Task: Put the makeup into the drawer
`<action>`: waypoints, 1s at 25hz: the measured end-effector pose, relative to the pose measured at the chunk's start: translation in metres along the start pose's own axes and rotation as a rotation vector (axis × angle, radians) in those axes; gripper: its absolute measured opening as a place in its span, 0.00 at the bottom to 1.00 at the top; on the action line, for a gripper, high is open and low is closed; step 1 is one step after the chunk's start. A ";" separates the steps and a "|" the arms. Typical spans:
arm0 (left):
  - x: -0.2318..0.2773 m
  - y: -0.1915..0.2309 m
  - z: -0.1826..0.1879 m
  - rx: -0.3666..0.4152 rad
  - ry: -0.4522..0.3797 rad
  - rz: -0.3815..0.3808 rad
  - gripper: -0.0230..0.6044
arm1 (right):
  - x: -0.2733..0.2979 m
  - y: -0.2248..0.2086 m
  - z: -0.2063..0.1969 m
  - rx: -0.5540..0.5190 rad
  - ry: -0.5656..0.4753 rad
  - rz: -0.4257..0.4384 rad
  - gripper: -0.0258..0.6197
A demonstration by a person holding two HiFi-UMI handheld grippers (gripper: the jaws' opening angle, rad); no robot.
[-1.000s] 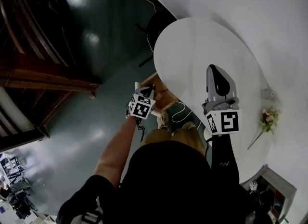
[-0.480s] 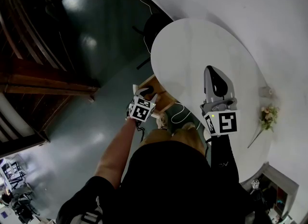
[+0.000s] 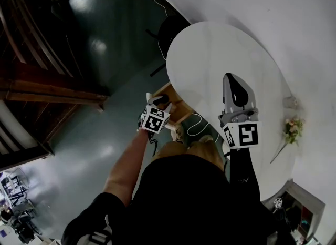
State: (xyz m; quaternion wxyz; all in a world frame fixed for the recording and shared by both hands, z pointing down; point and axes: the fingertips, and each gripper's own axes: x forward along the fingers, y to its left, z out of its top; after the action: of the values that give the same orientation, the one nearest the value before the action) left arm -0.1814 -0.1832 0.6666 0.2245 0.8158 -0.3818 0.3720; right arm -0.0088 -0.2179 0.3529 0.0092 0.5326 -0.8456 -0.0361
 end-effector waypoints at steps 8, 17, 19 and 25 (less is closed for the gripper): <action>-0.026 0.005 0.049 0.050 -0.122 0.025 0.28 | -0.002 0.000 -0.003 -0.032 0.007 0.007 0.05; -0.154 -0.009 0.212 0.197 -0.641 0.123 0.27 | -0.002 0.000 0.015 -0.034 -0.043 0.000 0.05; -0.211 -0.017 0.254 0.244 -0.856 0.170 0.23 | -0.001 0.001 0.017 -0.034 -0.053 -0.002 0.05; -0.239 -0.045 0.296 0.359 -0.948 0.139 0.21 | -0.019 -0.009 0.024 -0.040 -0.062 -0.046 0.05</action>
State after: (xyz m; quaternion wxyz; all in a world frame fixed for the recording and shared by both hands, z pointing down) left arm -0.1197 -0.2393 0.2928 -0.1423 0.8932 -0.4252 0.0350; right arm 0.0056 -0.2035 0.3286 -0.0072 0.5503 -0.8320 -0.0696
